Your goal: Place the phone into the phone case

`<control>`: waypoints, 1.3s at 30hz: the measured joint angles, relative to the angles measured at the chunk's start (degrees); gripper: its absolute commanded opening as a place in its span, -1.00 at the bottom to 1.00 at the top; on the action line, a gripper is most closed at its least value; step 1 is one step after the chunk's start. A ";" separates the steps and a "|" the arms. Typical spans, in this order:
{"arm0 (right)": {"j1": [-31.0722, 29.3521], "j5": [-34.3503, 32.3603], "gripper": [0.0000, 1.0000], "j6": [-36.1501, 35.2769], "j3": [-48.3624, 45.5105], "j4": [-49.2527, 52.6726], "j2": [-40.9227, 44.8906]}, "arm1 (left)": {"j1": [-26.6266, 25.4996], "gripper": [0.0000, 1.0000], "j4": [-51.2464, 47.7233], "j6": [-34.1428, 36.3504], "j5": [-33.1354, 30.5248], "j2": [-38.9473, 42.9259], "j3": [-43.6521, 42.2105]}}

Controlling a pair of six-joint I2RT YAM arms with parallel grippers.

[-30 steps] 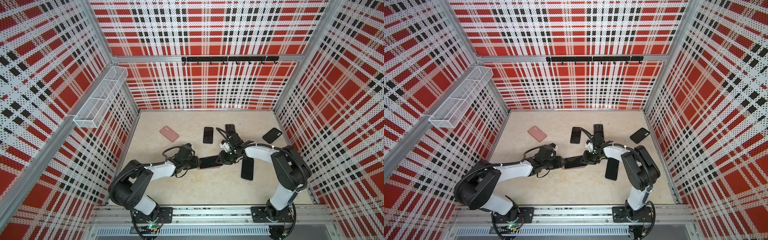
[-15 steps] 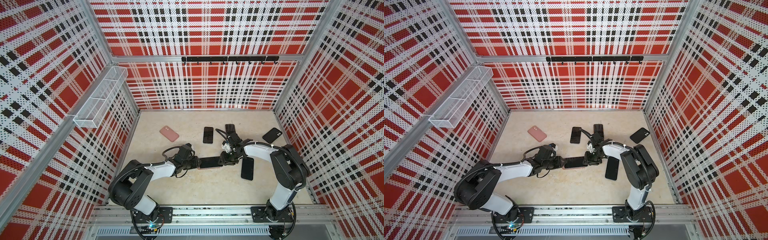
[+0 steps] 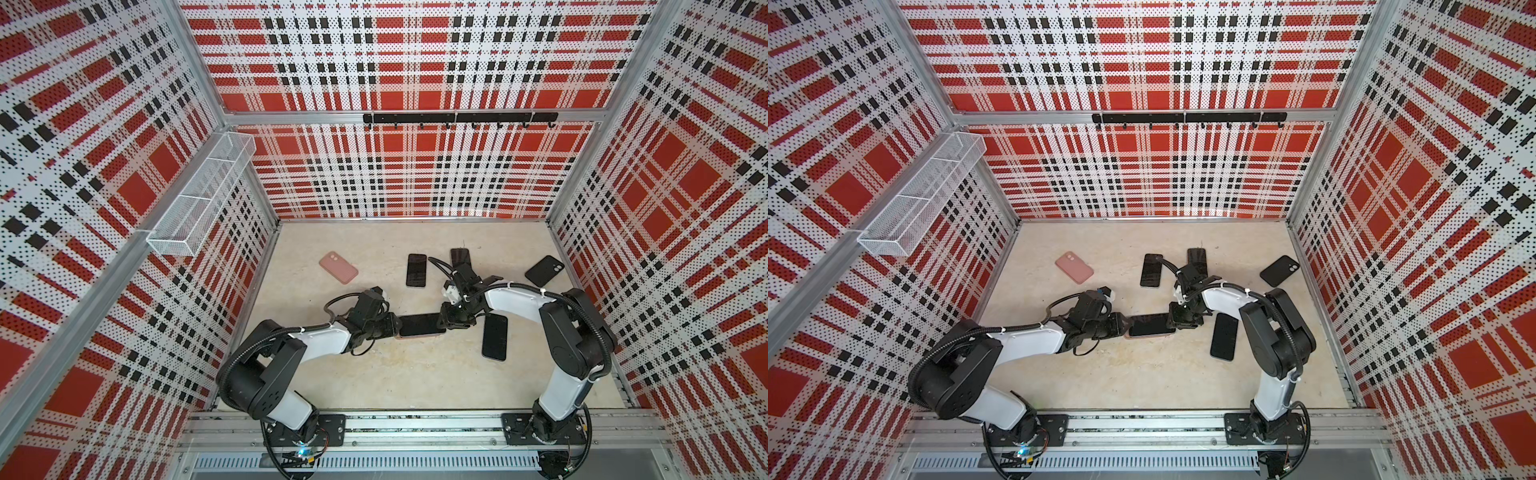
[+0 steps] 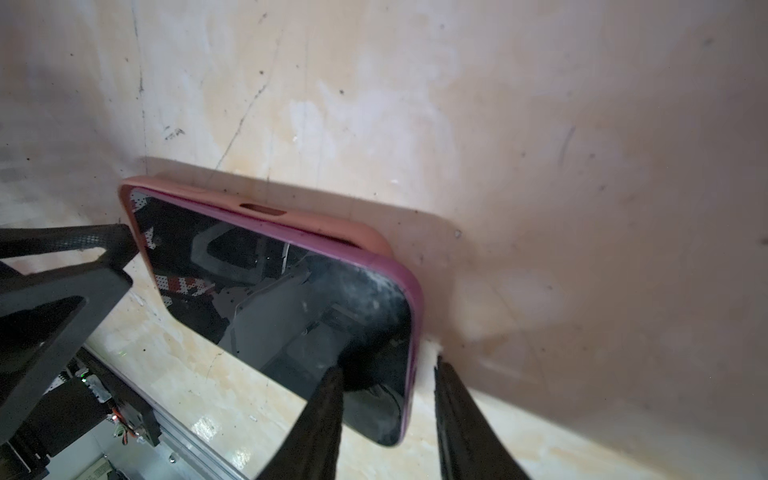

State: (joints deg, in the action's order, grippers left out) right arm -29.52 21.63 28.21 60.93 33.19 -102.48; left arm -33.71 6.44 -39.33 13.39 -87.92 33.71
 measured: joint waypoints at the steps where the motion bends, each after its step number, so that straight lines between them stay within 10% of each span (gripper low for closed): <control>1: 0.00 -0.02 -0.40 0.02 0.02 0.00 0.04 | 0.00 -0.31 0.00 0.00 -0.02 0.00 0.00; 39: -2.99 -2.62 -0.50 -1.01 3.34 2.80 -1.09 | -0.17 -0.52 0.96 -0.11 -1.16 -1.51 -0.28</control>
State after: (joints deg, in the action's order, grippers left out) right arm -32.51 19.00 27.20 64.27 35.99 -103.57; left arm -33.89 7.40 -39.44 12.23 -89.43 33.43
